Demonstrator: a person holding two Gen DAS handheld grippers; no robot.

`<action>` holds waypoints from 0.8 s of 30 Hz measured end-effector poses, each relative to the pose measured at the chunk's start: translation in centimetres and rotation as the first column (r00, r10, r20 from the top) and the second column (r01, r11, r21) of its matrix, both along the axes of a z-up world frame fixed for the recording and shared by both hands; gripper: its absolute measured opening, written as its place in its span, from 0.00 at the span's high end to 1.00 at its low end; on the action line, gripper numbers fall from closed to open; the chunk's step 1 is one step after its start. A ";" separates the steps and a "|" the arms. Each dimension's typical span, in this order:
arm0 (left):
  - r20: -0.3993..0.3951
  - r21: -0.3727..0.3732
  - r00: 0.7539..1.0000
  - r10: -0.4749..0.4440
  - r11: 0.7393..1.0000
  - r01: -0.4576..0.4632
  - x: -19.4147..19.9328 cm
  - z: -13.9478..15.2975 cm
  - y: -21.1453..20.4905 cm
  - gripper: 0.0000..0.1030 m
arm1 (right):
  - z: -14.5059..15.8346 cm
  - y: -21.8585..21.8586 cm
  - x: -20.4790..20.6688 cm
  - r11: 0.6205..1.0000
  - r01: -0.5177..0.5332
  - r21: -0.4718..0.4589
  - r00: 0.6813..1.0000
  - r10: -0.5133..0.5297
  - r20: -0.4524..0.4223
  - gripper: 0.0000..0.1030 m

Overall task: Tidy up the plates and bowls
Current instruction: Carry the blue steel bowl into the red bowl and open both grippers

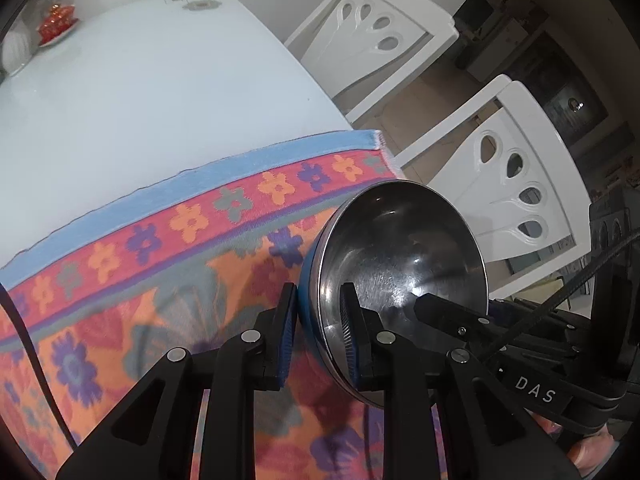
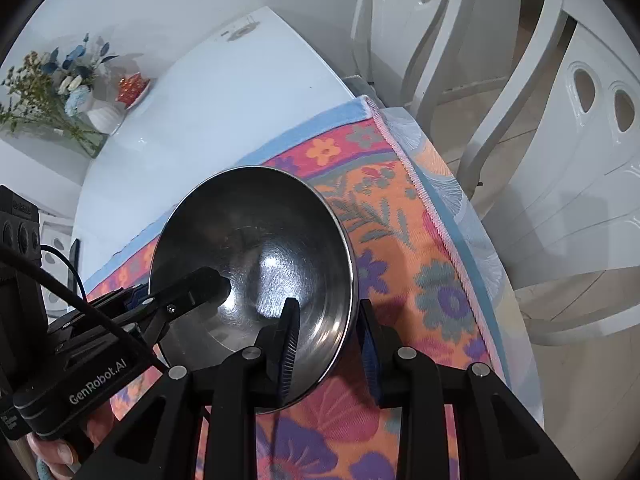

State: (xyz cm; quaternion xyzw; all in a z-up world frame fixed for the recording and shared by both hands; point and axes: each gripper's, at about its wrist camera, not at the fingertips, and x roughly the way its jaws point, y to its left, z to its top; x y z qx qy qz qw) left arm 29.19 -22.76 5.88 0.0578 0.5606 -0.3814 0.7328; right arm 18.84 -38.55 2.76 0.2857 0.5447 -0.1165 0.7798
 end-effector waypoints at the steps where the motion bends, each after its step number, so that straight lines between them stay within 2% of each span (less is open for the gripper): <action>1: 0.005 -0.004 1.000 0.007 1.000 -0.007 -0.4 0.6 0.4 0.82 | 0.6 0.3 -0.4 1.000 -0.005 -0.005 1.000 0.005 0.004 0.72; 14: 0.085 -0.065 0.989 0.123 0.991 -0.118 -8.9 9.2 7.8 0.82 | 9.3 6.7 -7.3 0.997 -0.078 -0.001 0.994 0.078 0.073 0.72; 19: 0.095 -0.080 0.981 0.169 0.984 -0.161 -12.7 11.0 10.9 0.82 | 11.5 9.5 -10.9 0.993 -0.121 0.015 0.989 0.119 0.086 0.72; 24: 0.094 -0.088 0.975 0.202 0.977 -0.194 -15.7 11.6 13.1 0.82 | 12.5 11.6 -13.6 0.986 -0.167 0.018 0.983 0.165 0.081 0.72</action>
